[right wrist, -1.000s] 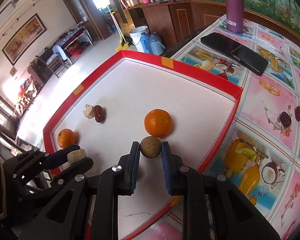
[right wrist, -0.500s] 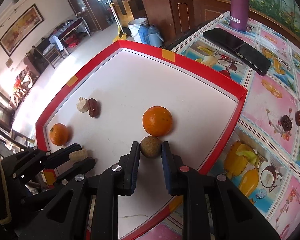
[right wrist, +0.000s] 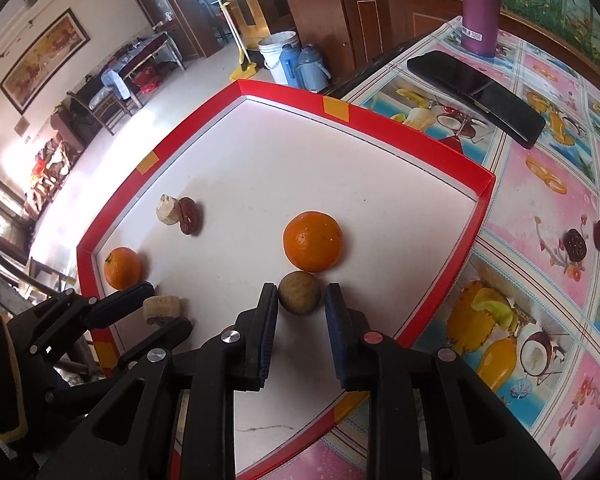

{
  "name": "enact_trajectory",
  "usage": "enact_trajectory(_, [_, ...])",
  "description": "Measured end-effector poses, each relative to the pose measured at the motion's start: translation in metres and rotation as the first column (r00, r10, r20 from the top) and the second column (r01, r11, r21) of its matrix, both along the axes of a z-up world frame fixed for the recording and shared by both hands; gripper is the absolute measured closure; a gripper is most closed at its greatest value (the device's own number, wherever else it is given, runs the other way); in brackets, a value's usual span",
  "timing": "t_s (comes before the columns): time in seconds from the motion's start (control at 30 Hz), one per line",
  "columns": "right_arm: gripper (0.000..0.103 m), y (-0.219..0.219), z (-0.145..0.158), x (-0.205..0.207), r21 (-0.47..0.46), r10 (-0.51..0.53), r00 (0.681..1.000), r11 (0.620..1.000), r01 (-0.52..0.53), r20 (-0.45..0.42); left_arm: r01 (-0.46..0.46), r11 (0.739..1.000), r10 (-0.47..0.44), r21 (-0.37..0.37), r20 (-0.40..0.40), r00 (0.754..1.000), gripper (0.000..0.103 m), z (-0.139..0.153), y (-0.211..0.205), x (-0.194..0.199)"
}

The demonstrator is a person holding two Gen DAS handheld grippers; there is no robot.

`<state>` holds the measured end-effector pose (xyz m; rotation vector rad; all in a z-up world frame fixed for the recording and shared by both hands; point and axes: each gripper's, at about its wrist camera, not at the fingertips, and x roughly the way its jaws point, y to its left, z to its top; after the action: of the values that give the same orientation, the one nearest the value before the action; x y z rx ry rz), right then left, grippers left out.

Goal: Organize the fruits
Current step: 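Open the left tool to drop the pastry cube while the right tool drops the kiwi, then grasp a mandarin orange with the right tool while the left tool grasps a tan lump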

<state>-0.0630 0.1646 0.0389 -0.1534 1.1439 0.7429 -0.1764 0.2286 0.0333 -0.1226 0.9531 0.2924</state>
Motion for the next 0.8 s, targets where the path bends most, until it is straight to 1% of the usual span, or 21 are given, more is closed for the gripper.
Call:
enact_trajectory(0.17, [0.078, -0.008, 0.009, 0.000, 0.059, 0.006, 1.000, 0.998, -0.005, -0.005, 0.001, 1.000, -0.001, 0.008, 0.005, 1.000, 0.055, 0.004, -0.001, 0.001])
enact_trajectory(0.3, [0.078, -0.022, 0.018, 0.003, 0.111, -0.020, 1.000, 0.994, 0.020, 0.001, -0.011, 1.000, 0.010, 0.015, 0.014, 1.000, 0.054, 0.009, 0.000, 0.000])
enact_trajectory(0.4, [0.078, -0.040, 0.028, 0.007, 0.152, -0.063, 0.998, 0.987, 0.059, 0.022, -0.016, 1.000, 0.015, 0.019, 0.027, 1.000, 0.053, 0.015, -0.001, -0.001])
enact_trajectory(0.53, [0.078, -0.069, 0.035, 0.014, 0.177, -0.124, 0.992, 0.977, 0.117, 0.030, -0.007, 1.000, 0.006, 0.025, 0.048, 0.999, 0.051, 0.024, -0.006, 0.002])
enact_trajectory(0.8, [0.078, -0.145, 0.032, 0.028, 0.214, -0.267, 0.964, 0.942, 0.259, 0.007, 0.071, 0.996, -0.075, 0.053, 0.081, 0.994, 0.050, 0.042, -0.040, 0.019])
